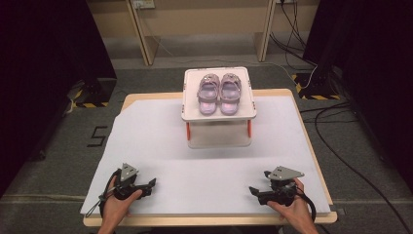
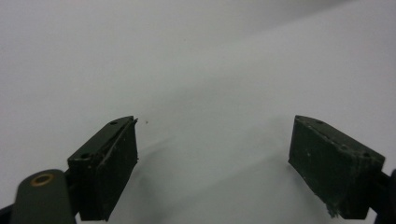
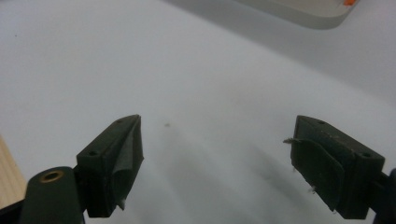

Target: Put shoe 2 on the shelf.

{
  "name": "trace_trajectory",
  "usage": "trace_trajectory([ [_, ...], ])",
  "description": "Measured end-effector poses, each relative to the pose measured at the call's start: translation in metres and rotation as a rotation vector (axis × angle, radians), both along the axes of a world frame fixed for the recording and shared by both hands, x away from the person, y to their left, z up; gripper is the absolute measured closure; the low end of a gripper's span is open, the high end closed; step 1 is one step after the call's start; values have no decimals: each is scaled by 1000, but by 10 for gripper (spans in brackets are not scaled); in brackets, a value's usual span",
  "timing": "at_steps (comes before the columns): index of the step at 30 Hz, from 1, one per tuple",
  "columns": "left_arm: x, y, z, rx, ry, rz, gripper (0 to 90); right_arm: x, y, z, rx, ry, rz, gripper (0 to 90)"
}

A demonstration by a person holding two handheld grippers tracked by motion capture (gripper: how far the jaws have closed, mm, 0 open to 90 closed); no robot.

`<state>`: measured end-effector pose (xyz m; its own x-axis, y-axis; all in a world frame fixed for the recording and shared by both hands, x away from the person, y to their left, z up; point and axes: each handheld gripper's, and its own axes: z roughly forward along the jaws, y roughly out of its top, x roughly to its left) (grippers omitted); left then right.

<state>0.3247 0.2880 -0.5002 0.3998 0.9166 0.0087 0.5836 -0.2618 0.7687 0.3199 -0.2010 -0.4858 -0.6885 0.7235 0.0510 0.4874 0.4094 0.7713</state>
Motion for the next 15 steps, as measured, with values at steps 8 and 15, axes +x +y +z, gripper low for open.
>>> trace_trajectory([
  [8, 0, -1, 0, 1, 1, -2, 150, -10, -6, -1, -8, 0, -17, 175],
  [15, 0, -1, 0, 4, 1, -6, 150, -11, -7, 0, -4, -9, -15, 174],
])
